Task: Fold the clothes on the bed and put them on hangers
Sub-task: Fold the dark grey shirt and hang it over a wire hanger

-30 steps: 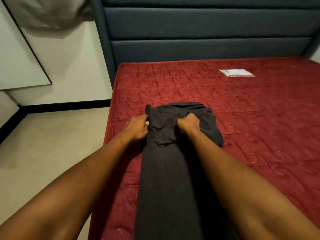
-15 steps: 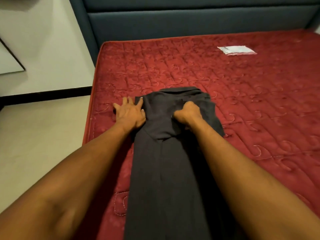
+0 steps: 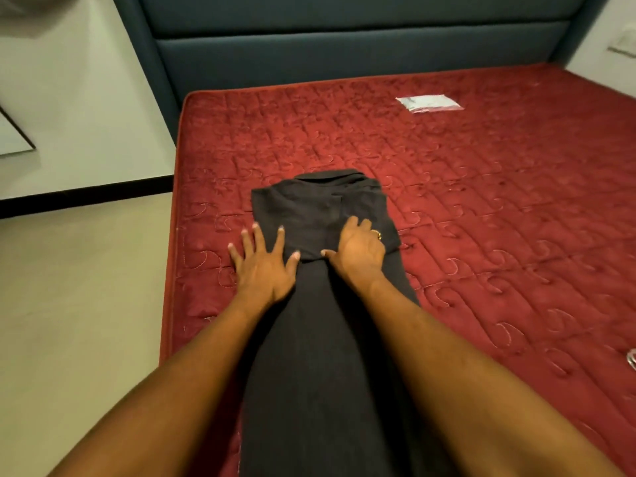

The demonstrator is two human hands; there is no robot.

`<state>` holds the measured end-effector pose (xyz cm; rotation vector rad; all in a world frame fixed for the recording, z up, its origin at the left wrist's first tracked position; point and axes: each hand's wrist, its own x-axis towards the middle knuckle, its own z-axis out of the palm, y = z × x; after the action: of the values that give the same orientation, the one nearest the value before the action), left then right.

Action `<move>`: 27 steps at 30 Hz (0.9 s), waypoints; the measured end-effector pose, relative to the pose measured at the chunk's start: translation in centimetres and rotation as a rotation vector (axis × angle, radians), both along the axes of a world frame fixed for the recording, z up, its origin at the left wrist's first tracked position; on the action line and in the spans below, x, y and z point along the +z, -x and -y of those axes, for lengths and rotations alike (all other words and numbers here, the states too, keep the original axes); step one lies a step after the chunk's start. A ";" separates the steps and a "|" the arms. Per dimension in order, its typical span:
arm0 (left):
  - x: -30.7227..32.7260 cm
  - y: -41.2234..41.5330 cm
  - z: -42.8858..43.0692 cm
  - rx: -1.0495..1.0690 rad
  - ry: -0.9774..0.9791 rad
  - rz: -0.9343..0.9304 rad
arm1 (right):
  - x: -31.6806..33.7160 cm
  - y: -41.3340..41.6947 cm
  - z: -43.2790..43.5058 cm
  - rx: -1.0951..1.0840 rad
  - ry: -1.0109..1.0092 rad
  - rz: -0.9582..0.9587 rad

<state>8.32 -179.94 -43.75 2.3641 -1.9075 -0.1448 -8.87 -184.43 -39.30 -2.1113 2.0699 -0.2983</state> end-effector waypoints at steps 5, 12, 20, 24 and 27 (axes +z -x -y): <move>0.0 2.5 -8.5 0.103 -0.039 0.099 | 0.8 4.5 -5.7 0.002 0.078 0.059; 5.5 13.9 -12.5 -0.094 -0.075 0.076 | 2.3 16.5 -14.5 -0.125 -0.033 0.059; 5.1 30.8 -15.3 -0.532 -0.112 0.025 | 0.8 31.4 -21.9 -0.170 -0.106 0.072; 3.8 36.0 -15.3 -0.721 -0.206 -0.020 | 1.2 37.4 -22.0 -0.295 -0.025 -0.009; 2.9 37.6 -15.8 -0.770 -0.307 -0.026 | 0.9 40.0 -21.2 -0.390 -0.087 -0.065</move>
<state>-29.32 -164.17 -40.81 1.6007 -2.8348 -0.5483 -48.90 -163.27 -38.43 -1.6794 2.4768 -0.1851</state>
